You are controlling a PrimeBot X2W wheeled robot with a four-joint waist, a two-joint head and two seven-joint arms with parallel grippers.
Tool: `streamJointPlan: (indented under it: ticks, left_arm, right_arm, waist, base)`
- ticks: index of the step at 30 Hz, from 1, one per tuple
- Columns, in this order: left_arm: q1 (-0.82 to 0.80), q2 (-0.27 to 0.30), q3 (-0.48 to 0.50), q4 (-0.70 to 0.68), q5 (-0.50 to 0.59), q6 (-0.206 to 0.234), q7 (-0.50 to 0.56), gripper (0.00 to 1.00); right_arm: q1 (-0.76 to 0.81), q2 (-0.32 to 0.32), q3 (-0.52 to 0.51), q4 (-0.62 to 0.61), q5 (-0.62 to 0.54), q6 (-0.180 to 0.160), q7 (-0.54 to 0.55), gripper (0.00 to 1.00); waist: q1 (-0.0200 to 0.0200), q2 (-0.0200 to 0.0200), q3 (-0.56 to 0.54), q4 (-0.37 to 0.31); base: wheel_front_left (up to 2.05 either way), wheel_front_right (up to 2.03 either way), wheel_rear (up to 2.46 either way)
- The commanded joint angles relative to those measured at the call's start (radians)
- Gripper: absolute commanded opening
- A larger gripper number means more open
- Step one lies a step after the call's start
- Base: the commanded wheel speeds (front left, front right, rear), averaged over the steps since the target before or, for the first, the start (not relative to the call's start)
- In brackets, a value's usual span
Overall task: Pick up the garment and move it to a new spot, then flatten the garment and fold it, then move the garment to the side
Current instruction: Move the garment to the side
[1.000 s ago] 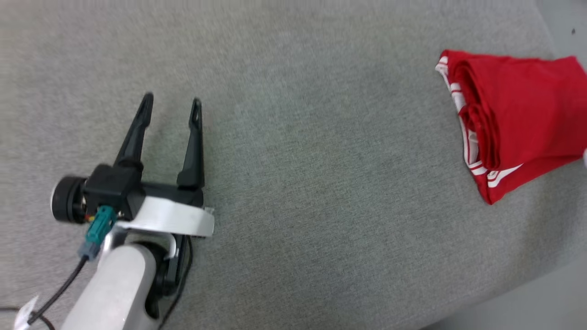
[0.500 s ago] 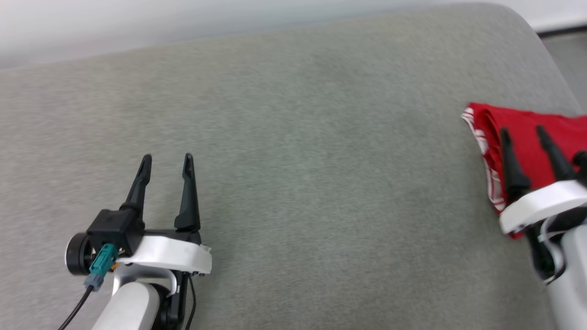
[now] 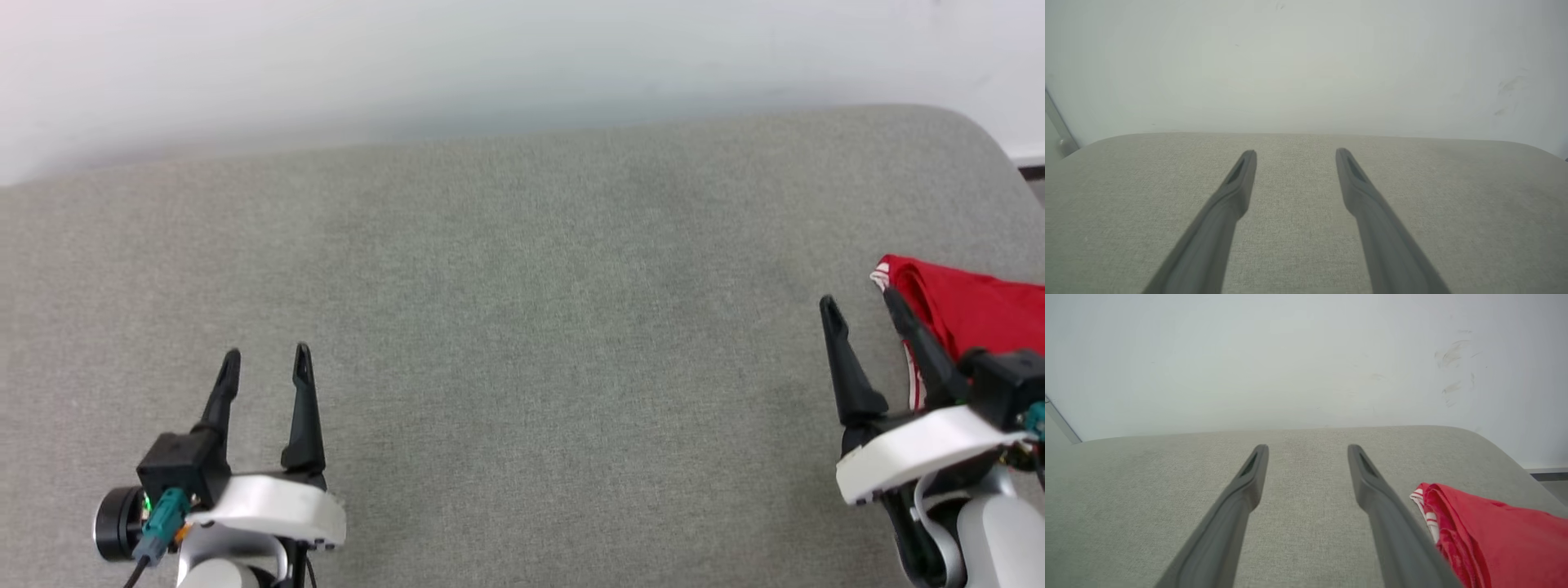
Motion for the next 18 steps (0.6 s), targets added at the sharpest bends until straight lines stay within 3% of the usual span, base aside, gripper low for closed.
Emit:
streamJointPlan:
  ticks: [1,18]
  left_arm:
    - [0.023,0.003,0.004,0.003,-0.003,-0.002,-0.005,1.0]
    - [0.133,-0.001,-0.008,0.03,-0.004,-0.001,-0.007,1.0]
  right_arm:
    - [0.037,0.013,-0.006,-0.031,-0.008,-0.001,0.015,1.0]
    - [0.223,0.058,-0.033,-0.22,-0.059,-0.001,0.127,1.0]
  waist:
    - [0.0001,0.0,-0.03,0.005]
    - [0.0001,0.0,-0.134,-0.001]
  base:
    - [0.0,0.0,0.0]
    - [0.0,0.0,0.0]
